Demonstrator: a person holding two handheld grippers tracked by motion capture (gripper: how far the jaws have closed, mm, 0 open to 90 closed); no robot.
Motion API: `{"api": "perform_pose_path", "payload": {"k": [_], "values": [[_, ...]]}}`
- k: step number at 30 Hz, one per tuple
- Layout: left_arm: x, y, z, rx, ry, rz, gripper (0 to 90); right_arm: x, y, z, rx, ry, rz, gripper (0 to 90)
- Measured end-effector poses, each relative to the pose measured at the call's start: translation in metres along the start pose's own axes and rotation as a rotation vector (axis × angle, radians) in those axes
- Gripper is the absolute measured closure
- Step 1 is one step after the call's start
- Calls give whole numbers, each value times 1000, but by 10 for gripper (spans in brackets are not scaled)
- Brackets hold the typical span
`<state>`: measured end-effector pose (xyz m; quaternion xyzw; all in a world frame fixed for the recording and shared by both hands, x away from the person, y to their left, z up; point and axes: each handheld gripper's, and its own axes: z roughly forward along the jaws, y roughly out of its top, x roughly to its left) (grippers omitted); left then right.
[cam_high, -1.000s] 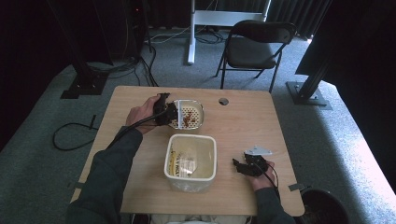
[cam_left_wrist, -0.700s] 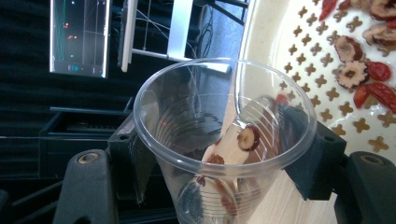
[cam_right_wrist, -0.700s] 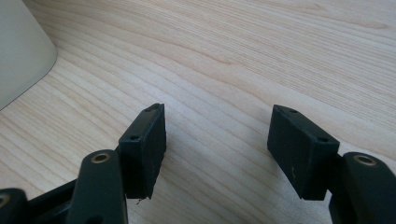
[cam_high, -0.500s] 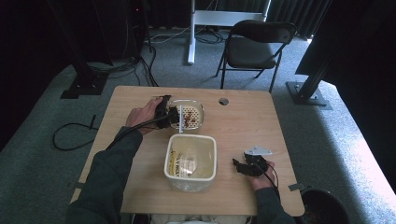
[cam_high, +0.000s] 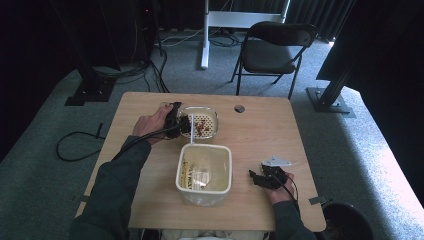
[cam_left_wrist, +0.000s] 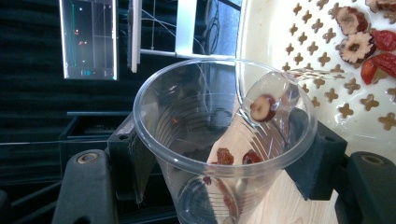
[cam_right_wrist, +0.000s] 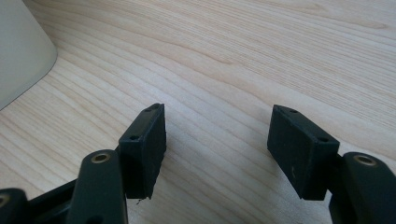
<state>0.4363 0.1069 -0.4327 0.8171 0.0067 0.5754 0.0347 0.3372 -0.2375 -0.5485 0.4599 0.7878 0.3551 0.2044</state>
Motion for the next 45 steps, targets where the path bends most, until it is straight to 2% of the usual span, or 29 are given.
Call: {"api": "perform_pose_path", "payload": {"k": [9,15,20,24,45], "values": [[-2,-1,1,18,38,37,335,0,0,0,0,0,0,365],[-2,-1,2,25,40,46,335,0,0,0,-1,0,0,365],[-3,-1,3,36,54,81,335,0,0,0,0,0,0,365],[-1,1,2,28,54,70,335,0,0,0,0,0,0,365],[-1,1,2,33,63,95,336,0,0,0,0,0,0,365]]}}
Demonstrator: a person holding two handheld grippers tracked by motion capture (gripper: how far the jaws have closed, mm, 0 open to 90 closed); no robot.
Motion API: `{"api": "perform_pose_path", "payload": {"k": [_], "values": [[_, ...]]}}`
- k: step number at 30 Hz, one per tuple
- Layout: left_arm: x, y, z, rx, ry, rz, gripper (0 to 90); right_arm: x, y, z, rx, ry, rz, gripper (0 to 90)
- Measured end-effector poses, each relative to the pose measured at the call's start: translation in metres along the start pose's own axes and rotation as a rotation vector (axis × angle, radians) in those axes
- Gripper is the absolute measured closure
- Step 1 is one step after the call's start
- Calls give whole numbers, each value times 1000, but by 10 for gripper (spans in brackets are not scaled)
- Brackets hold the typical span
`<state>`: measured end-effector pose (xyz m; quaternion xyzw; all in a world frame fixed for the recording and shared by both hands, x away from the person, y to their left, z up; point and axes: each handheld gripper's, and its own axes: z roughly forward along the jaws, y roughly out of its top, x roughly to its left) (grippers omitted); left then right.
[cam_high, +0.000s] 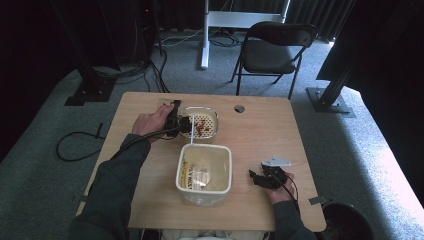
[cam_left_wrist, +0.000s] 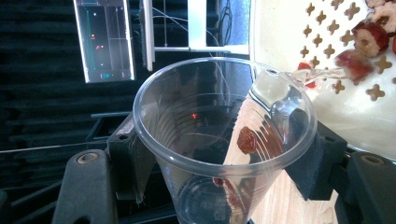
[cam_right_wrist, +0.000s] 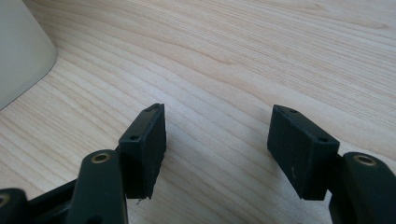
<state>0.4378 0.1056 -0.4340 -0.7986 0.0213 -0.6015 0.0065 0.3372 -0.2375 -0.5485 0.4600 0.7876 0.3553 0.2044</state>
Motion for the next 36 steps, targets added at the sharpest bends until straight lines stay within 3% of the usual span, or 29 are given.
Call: {"api": "perform_pose_path", "payload": {"k": [8,11,16,20,27,31,33,36], "values": [[-1,5,0,-9,3,21,336,0,0,0,0,0,-1,365],[0,-1,2,12,-11,2,335,0,0,0,0,0,0,365],[6,-3,0,10,8,-13,335,0,0,0,1,1,-3,365],[2,12,-3,-15,15,47,335,0,1,1,0,1,-3,366],[4,6,2,19,14,58,336,0,1,1,0,2,-3,366],[5,9,-1,10,18,59,335,0,1,1,0,4,-4,366],[6,16,-5,-17,29,74,336,0,1,1,0,3,-5,366],[7,16,-3,-5,28,91,336,0,1,1,-1,2,-6,366]]}}
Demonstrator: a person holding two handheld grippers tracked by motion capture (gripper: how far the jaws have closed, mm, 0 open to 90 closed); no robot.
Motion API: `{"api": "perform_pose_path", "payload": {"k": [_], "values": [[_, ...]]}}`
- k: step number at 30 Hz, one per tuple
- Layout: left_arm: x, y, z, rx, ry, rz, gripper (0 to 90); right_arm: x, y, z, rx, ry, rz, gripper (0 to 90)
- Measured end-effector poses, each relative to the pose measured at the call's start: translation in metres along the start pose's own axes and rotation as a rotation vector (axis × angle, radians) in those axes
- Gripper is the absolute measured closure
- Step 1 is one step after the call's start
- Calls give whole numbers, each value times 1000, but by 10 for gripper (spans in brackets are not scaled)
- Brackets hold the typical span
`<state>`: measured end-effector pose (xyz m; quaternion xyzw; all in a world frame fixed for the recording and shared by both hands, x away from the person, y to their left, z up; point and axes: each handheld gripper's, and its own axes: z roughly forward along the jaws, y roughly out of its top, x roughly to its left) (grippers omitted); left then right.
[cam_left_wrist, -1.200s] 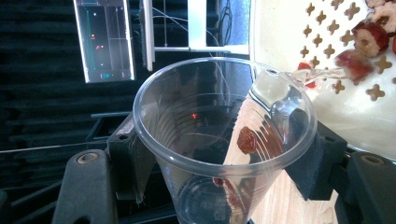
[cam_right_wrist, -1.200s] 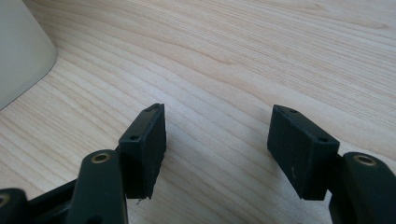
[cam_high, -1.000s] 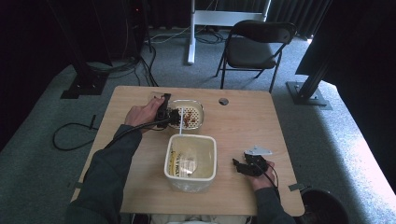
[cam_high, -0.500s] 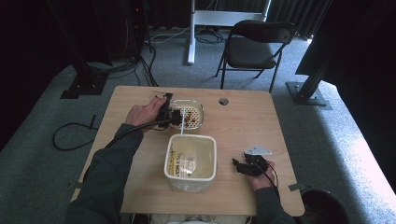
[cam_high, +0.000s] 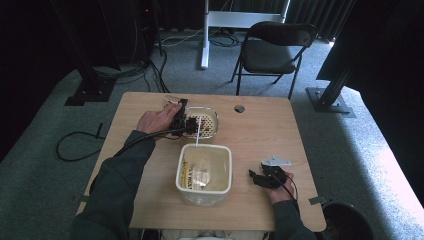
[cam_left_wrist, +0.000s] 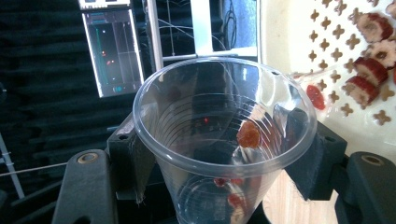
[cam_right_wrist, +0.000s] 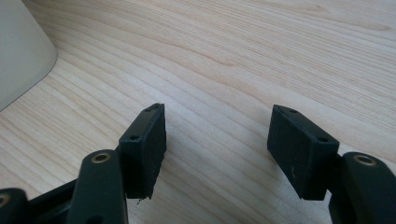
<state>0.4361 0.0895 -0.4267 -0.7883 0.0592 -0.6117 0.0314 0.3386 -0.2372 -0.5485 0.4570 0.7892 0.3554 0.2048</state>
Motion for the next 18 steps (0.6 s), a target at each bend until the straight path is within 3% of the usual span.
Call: {"api": "perform_pose_path", "payload": {"k": [3,7,12,16,18], "values": [[1,-4,3,27,-1,8,335,0,0,0,0,0,0,366],[2,2,-2,-12,7,16,335,0,0,0,0,1,1,366],[3,-9,4,34,-5,-5,335,0,0,0,1,1,1,366],[7,4,-3,-16,14,-6,336,0,0,1,0,2,1,366],[6,6,-2,-15,7,1,336,0,1,1,-1,1,2,366]]}}
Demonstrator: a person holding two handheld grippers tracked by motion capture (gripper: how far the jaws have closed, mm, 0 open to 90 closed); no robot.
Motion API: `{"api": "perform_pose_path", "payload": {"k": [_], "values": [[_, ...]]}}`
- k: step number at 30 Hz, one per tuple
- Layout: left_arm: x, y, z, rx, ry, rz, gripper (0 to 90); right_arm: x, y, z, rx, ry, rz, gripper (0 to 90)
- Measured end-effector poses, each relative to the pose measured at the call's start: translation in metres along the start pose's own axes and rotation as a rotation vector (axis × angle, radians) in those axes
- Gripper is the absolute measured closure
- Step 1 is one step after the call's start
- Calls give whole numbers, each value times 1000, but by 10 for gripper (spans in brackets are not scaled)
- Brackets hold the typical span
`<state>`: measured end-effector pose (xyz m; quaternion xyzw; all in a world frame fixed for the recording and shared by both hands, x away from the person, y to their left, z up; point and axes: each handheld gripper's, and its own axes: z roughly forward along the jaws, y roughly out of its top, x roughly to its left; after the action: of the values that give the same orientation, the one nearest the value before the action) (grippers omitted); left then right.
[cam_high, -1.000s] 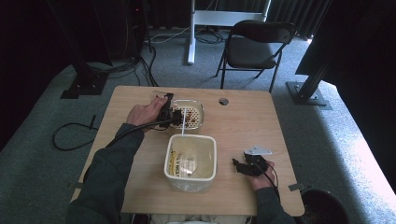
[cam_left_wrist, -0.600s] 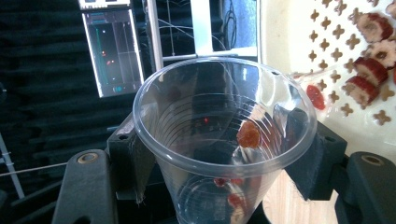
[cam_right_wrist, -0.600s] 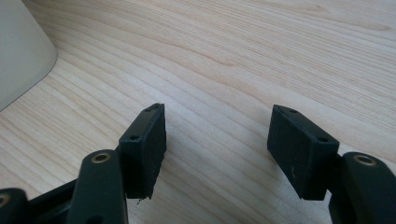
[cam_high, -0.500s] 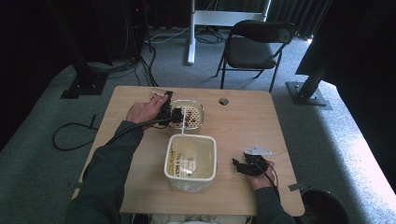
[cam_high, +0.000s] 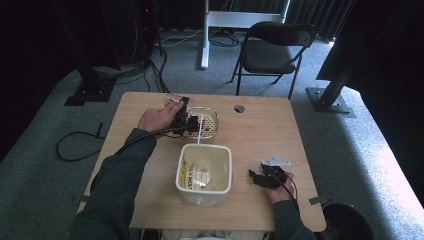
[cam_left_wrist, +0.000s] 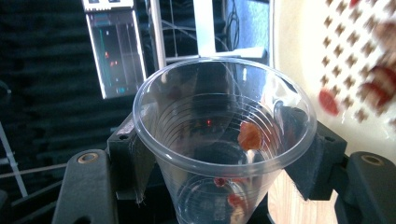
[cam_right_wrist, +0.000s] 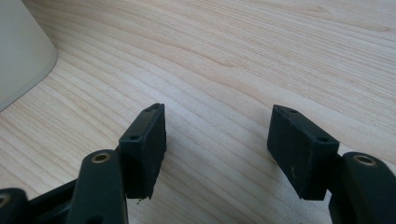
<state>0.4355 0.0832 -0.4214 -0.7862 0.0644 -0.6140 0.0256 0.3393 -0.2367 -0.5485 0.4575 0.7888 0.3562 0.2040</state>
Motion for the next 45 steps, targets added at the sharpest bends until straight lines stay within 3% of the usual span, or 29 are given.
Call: {"api": "perform_pose_path", "payload": {"k": [4,9,11,14,18,23,27,32,33,37,42,45], "values": [[-2,-12,6,45,-7,-2,336,0,0,0,0,0,-2,366],[4,-1,-4,-12,13,-8,336,0,0,0,-1,2,-2,366],[4,-3,0,9,6,4,336,0,0,0,-1,1,-2,366],[5,-10,3,39,5,-15,337,0,0,0,0,1,-1,366],[2,-2,-3,-3,12,21,337,0,0,0,-1,2,0,366],[5,-12,4,42,9,-15,337,0,0,0,-1,1,-1,366],[3,-4,-2,1,21,15,337,0,1,1,1,4,-4,366],[8,-20,4,58,18,-17,337,0,0,0,0,2,-2,366],[8,-20,2,51,19,-31,337,0,0,0,0,4,-2,366],[4,-8,-3,6,25,-1,337,0,1,1,0,3,-3,366],[0,-18,4,60,4,-17,336,0,1,0,1,3,-2,366],[-1,-9,-2,10,8,3,336,0,1,1,1,4,-4,366]]}}
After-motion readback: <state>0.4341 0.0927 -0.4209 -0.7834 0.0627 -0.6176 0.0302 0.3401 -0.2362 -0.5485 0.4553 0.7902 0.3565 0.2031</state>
